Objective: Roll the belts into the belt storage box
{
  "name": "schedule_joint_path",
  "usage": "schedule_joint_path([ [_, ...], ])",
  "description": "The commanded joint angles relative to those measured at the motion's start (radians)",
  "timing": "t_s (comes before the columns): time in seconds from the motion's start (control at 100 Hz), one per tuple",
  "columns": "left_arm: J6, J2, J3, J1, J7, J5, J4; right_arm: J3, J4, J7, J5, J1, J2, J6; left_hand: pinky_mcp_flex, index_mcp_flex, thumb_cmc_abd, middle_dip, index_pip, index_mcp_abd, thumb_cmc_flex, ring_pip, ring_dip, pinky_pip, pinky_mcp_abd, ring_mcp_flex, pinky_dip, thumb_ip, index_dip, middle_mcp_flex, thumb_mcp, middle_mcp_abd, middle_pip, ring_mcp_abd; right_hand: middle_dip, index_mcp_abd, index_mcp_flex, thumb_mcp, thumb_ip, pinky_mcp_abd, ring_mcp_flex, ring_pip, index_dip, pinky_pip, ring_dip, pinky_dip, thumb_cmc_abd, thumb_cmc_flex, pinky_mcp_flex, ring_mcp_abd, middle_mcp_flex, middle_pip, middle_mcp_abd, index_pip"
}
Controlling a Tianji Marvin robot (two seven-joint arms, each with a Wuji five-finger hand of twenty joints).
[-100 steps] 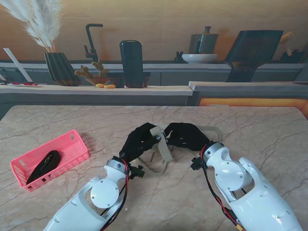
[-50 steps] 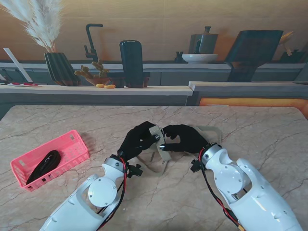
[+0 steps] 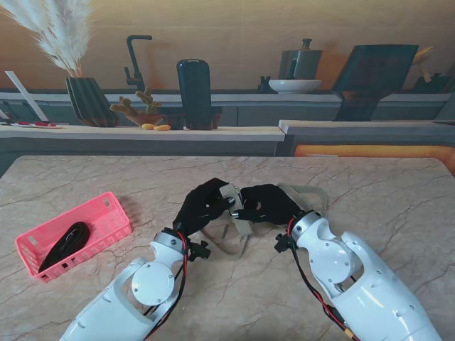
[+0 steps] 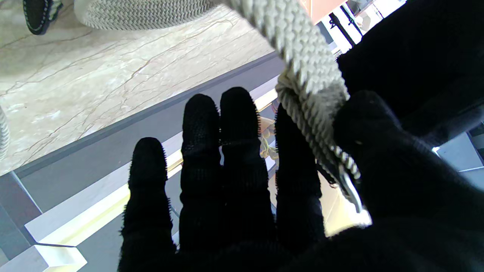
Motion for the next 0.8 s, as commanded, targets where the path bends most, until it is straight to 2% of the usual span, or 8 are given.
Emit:
schedule_joint_path([
  [0.0, 0.001, -0.010, -0.001, 0.000, 0.010, 0.003, -0.001, 0.005, -0.012, 0.013, -0.011, -0.008, 0.000, -0.005, -0.036, 0.002, 0.043, -0.094, -0.001, -0.098, 0.017, -0.056, -0.011, -0.039, -0.002, -0.053, -0.015, -0.036, -0.054, -0.051, -0.060, -0.016, -0.045, 0.005, -0.011, -0.105, 0.105, 0.097, -0.011, 0.012, 0.031, 0.023, -0.008, 0.033, 0.008, -0.002, 0.003, 0.081, 0.003, -0.036, 0.052, 0.001, 0.004, 0.124],
  [0.05, 0.000, -0.011, -0.002, -0.001, 0.012, 0.005, 0.002, 0.009, -0.018, 0.018, -0.012, -0.010, 0.001, -0.001, -0.069, -0.043, 0.058, -0.169, -0.109, -0.086, -0.023, -0.104, -0.016, -0.078, 0.002, -0.097, -0.020, -0.065, -0.116, -0.103, -0.144, -0.019, -0.099, 0.013, -0.014, -0.107, 0.112, 0.103, -0.013, 0.015, 0.037, 0.022, -0.016, 0.037, 0.007, -0.004, -0.005, 0.072, 0.004, -0.035, 0.062, -0.003, 0.002, 0.123],
  [0.1, -0.004, -0.010, -0.003, -0.001, 0.012, 0.007, 0.005, 0.015, -0.026, 0.024, -0.007, -0.014, 0.001, 0.009, -0.096, -0.094, 0.143, -0.227, -0.263, -0.053, -0.119, -0.147, -0.017, -0.112, 0.008, -0.137, -0.017, -0.039, -0.171, -0.160, -0.209, -0.022, -0.173, 0.018, -0.016, -0.108, 0.116, 0.108, -0.015, 0.016, 0.039, 0.021, -0.022, 0.040, 0.006, -0.007, -0.011, 0.066, 0.003, -0.035, 0.067, -0.006, 0.003, 0.124],
  [0.27, -0.019, -0.005, -0.016, -0.003, 0.016, 0.039, 0.017, 0.035, -0.054, 0.012, 0.030, -0.026, -0.008, 0.084, -0.235, -0.314, 0.163, -0.421, -0.531, -0.044, -0.215, -0.470, -0.126, -0.314, -0.002, -0.392, -0.028, -0.043, -0.318, -0.416, -0.386, -0.017, -0.418, 0.020, -0.009, -0.113, 0.120, 0.117, -0.019, 0.015, 0.032, 0.026, -0.031, 0.051, 0.008, -0.013, -0.017, 0.058, -0.001, -0.026, 0.059, 0.003, 0.011, 0.126],
  [0.38, -0.017, -0.002, -0.019, -0.011, 0.019, 0.062, 0.034, 0.050, -0.074, -0.014, 0.054, -0.031, -0.018, 0.117, -0.304, -0.306, 0.171, -0.518, -0.569, -0.041, -0.231, -0.680, -0.266, -0.504, -0.047, -0.530, -0.080, -0.043, -0.338, -0.519, -0.440, -0.009, -0.520, -0.003, 0.015, -0.121, 0.114, 0.114, -0.021, 0.008, -0.003, 0.028, -0.033, 0.058, 0.010, -0.022, -0.007, 0.053, -0.016, -0.026, 0.014, 0.034, 0.012, 0.126],
  [0.49, -0.002, -0.001, -0.009, -0.021, -0.002, 0.051, 0.048, 0.067, -0.099, -0.051, 0.049, -0.038, -0.025, 0.118, -0.326, -0.272, 0.147, -0.566, -0.584, -0.035, -0.235, -0.792, -0.358, -0.649, -0.086, -0.580, -0.132, -0.047, -0.355, -0.527, -0.432, -0.004, -0.555, -0.019, 0.044, -0.140, 0.108, 0.105, -0.021, -0.004, -0.046, 0.042, -0.029, 0.067, 0.013, -0.029, 0.002, 0.044, -0.031, -0.027, -0.051, 0.077, 0.012, 0.125],
  [0.65, 0.010, 0.002, 0.031, -0.049, -0.056, 0.022, 0.079, 0.086, -0.127, -0.105, -0.025, -0.046, -0.027, 0.072, -0.320, -0.241, 0.072, -0.616, -0.584, -0.037, -0.277, -0.869, -0.446, -0.740, -0.119, -0.579, -0.179, -0.066, -0.365, -0.526, -0.296, -0.015, -0.586, -0.044, 0.162, -0.136, 0.115, 0.123, -0.014, -0.062, -0.061, 0.353, -0.037, 0.214, 0.193, 0.019, 0.000, 0.018, 0.005, -0.024, -0.143, 0.282, 0.046, 0.133],
  [0.79, 0.007, -0.003, 0.085, -0.078, -0.087, 0.001, 0.117, 0.090, -0.143, -0.133, -0.056, -0.050, -0.028, 0.041, -0.319, -0.258, 0.023, -0.660, -0.566, -0.063, -0.300, -0.899, -0.502, -0.776, -0.140, -0.587, -0.219, -0.077, -0.364, -0.531, -0.199, -0.033, -0.602, -0.058, 0.200, -0.124, 0.118, 0.130, -0.014, -0.083, -0.053, 0.427, -0.049, 0.284, 0.248, 0.045, 0.000, 0.018, 0.011, -0.026, -0.148, 0.342, 0.066, 0.138],
])
